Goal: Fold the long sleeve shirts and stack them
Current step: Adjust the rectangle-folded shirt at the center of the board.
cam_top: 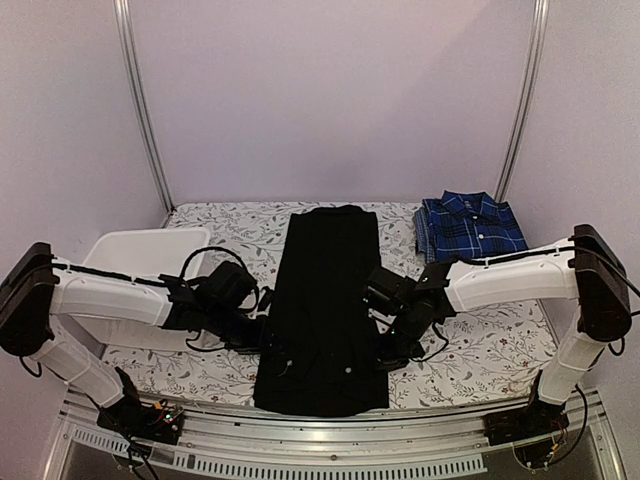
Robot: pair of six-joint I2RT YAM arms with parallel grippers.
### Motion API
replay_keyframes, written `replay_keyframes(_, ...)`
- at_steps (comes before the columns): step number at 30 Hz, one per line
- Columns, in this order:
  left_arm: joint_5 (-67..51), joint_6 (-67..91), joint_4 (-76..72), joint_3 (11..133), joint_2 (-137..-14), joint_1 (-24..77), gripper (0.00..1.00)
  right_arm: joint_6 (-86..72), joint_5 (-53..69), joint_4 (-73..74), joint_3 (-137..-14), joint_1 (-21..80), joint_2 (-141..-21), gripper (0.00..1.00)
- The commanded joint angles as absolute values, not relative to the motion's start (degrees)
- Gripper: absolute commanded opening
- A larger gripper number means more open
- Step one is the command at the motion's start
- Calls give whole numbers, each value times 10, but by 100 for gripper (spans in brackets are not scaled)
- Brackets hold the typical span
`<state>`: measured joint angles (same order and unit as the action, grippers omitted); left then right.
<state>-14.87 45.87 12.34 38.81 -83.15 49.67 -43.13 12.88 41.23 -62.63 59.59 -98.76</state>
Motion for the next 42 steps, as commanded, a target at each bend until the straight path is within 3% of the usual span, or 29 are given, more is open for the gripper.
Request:
replay_keyframes(1, -157, 444, 133, 410, -845, 503, 35, -446, 139, 411, -604, 606, -969, 0)
replay_keyframes(9, -138, 422, 137, 461, -873, 492, 35, -447, 73, 413, -641, 603, -965, 25)
replay_keyframes(13, -106, 401, 145, 521, -898, 474, 34, -431, 28, 397, -658, 568, -952, 30)
replay_keyframes(19, -70, 366, 124, 641, -984, 420, 33, -363, 21, 295, -736, 484, -969, 30)
replay_keyframes(24, -85, 338, 89, 774, -1104, 392, 31, -313, 41, 236, -840, 436, -1057, 22)
replay_keyframes(31, -89, 324, 119, 977, -1279, 378, 29, -302, 131, 147, -871, 381, -1157, 17)
replay_keyframes(42, -120, 370, 138, 1085, -1423, 331, 28, -307, 197, 114, -915, 331, -1300, 14)
